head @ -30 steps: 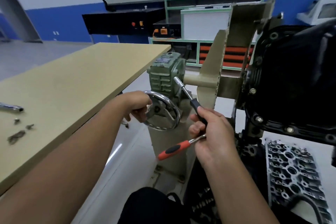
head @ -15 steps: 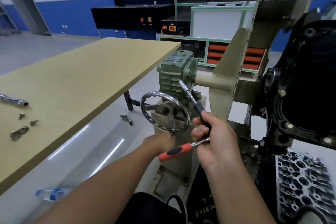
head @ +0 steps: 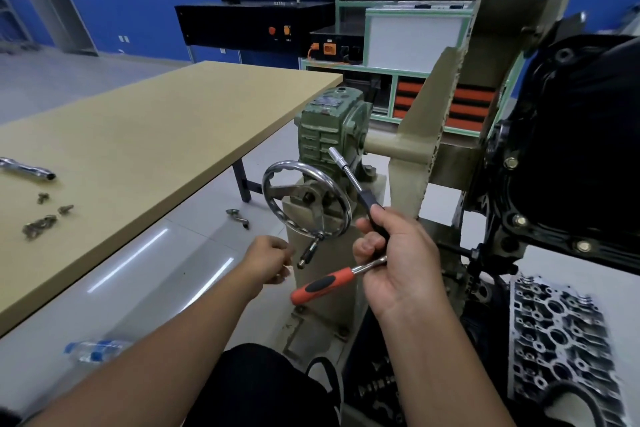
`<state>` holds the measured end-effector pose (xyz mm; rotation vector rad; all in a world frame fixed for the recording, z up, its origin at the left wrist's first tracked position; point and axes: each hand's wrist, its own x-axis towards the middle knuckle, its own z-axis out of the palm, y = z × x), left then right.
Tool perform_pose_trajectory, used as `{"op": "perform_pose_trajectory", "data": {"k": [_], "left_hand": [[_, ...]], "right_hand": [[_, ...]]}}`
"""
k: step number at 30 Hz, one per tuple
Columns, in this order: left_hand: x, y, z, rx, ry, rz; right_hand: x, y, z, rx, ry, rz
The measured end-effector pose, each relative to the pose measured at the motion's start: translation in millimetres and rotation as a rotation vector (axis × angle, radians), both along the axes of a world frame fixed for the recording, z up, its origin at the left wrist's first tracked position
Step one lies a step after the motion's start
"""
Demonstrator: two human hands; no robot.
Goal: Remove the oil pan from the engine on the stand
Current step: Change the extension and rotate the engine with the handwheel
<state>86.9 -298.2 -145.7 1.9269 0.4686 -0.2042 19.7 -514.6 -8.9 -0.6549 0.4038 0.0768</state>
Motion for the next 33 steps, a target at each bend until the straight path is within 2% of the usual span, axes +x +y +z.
{"op": "perform_pose_trajectory", "data": {"k": [2,3,5,7,11,19,33], "left_hand": [[-1,-7,6,0.018,-0.064,0.076],[-3,-15,10,0.023,-0.064,0.049],[-3,-32,17,0.161,-0.057,-0.092],[0,-44,18,0.268,-0.064,-0.131],[9,-51,12,0.085,-0.025,-0.022],[32,-61,9,-0.045,0.103,-0.079],[11,-37,-8,-0.321,0.251,-0.04]], "right_hand": [[-1,1,0,-0.003,0.007,-0.006],[-2,1,0,-0.004,0.008,-0.005],[-1,2,0,-0.008,0.011,-0.008],[-1,2,0,-0.015,0.019,-0.017],[-2,-2,-3,-0.021,0.029,-0.02],[-3,-5,-5,-0.02,0.049,-0.014],[-2,3,-13,-0.036,0.082,-0.005]]}}
